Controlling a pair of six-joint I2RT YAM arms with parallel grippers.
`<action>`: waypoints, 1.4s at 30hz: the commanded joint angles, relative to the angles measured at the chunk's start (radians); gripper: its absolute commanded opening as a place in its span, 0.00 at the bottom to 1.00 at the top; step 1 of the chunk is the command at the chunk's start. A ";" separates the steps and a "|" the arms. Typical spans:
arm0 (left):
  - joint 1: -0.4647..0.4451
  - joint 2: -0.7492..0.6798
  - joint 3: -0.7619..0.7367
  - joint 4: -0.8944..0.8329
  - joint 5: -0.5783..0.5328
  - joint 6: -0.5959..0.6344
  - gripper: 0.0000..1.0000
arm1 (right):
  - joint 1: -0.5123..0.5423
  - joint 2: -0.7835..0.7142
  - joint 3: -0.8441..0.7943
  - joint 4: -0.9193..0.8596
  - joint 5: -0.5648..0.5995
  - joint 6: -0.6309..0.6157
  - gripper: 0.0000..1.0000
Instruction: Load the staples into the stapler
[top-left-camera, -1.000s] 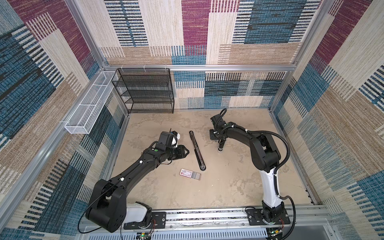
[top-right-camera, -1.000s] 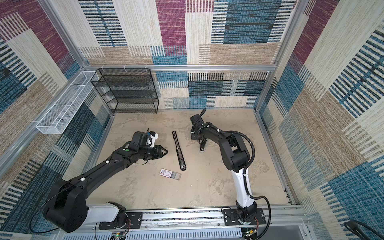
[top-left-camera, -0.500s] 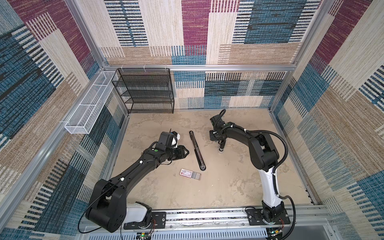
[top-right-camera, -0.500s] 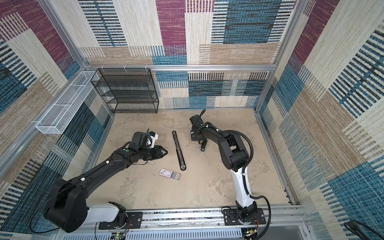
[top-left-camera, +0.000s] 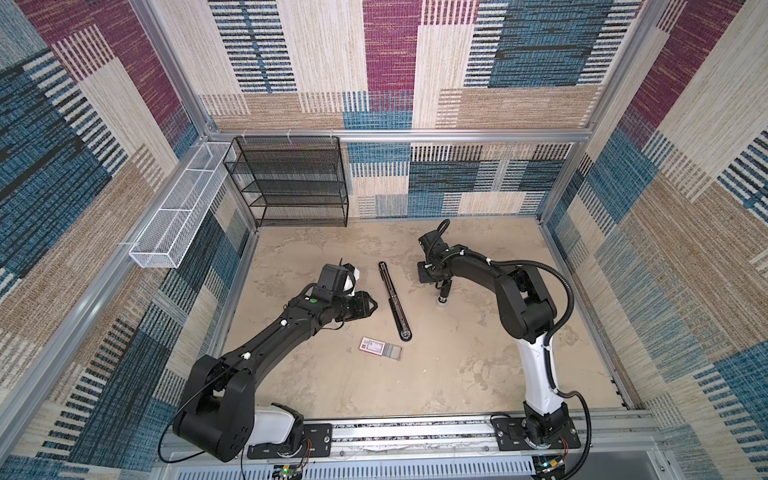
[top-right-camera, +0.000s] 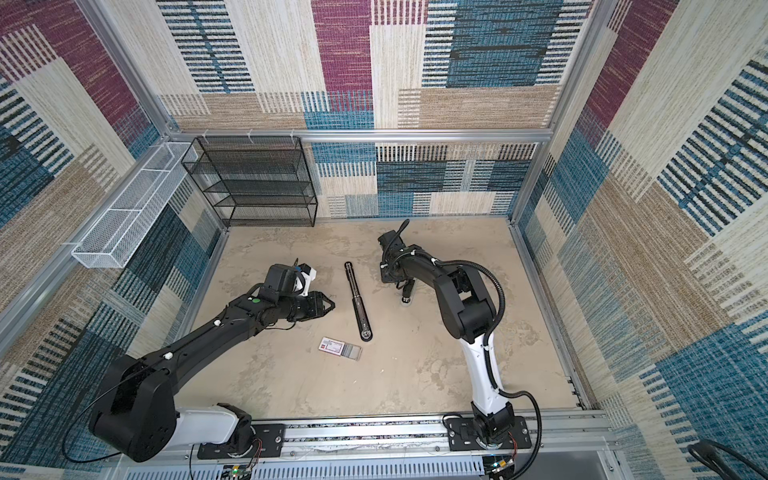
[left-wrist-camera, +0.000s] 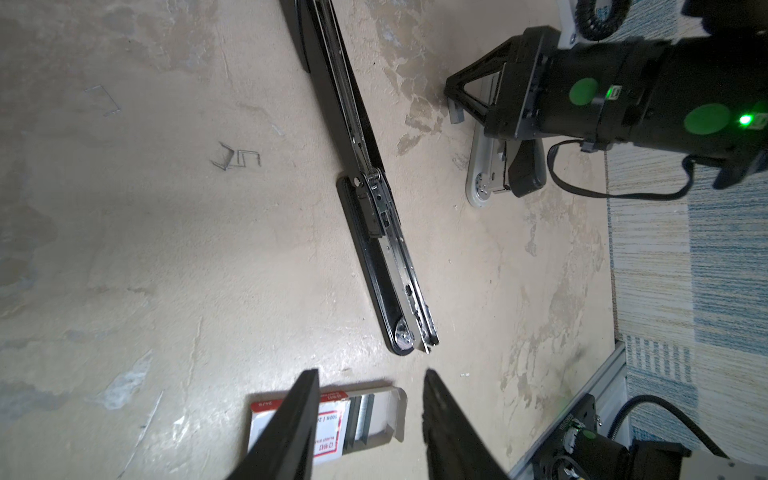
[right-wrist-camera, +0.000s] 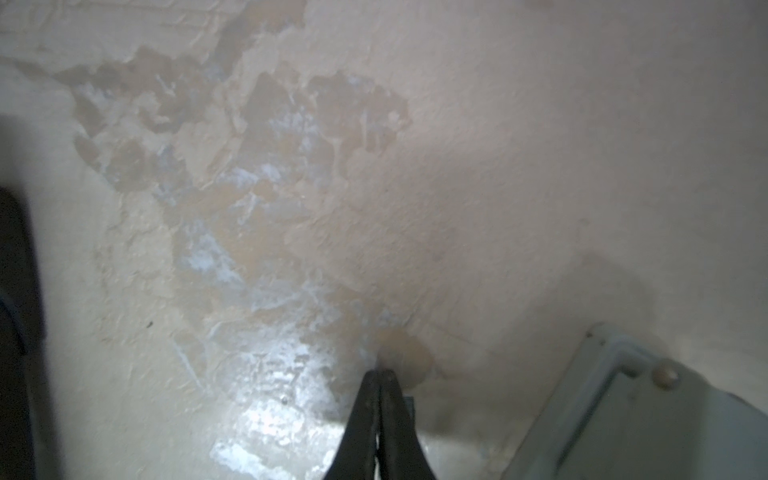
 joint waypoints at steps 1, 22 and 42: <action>-0.001 0.004 -0.002 0.025 0.006 -0.003 0.45 | 0.006 -0.015 -0.011 -0.004 -0.007 -0.007 0.10; -0.002 -0.006 -0.009 0.042 0.013 -0.013 0.45 | 0.027 -0.062 -0.071 0.010 -0.003 -0.017 0.00; 0.046 -0.139 -0.084 0.672 0.483 -0.253 0.47 | -0.082 -0.597 -0.487 0.774 -0.988 0.264 0.00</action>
